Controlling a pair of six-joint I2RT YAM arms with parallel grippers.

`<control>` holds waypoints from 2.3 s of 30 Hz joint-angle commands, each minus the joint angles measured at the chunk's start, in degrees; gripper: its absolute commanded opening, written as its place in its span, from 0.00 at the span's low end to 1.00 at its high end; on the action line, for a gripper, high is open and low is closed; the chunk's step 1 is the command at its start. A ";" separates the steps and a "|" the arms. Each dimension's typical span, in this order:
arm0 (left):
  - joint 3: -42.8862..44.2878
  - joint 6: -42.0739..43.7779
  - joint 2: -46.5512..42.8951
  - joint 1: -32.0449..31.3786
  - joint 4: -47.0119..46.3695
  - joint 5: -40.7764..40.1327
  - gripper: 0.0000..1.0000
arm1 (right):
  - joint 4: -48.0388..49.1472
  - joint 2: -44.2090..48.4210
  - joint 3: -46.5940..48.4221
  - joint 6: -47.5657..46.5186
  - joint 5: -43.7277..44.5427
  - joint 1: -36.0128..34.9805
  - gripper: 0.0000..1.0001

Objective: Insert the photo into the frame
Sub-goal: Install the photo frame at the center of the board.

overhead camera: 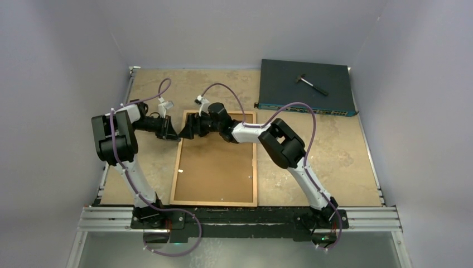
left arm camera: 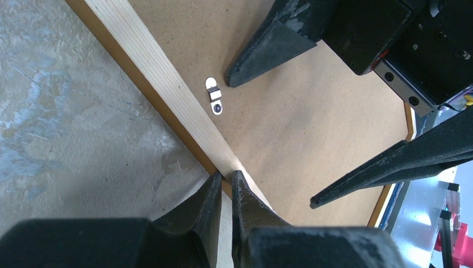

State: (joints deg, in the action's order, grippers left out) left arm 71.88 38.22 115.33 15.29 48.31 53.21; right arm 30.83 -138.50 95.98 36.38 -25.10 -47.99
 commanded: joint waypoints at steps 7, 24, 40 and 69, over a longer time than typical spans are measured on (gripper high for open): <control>-2.09 3.09 0.36 -0.70 0.01 -5.80 0.07 | -1.31 3.56 -3.57 -0.29 1.43 -0.31 0.86; -2.27 3.35 0.56 -0.70 -0.24 -5.84 0.06 | 0.10 -1.82 2.03 1.94 0.63 -1.01 0.85; -2.27 3.97 0.36 -0.63 0.20 -5.72 0.04 | 0.80 -4.29 4.30 1.85 -2.90 -1.22 0.83; -1.64 3.99 -0.08 -0.60 1.10 -6.00 0.02 | -7.14 -7.46 11.80 -10.94 -11.78 -1.47 0.79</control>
State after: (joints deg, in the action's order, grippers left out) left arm 71.72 38.76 114.41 15.46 48.82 51.81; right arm 26.02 -144.51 106.41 30.65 -35.31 -47.64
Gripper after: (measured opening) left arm 0.056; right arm 0.797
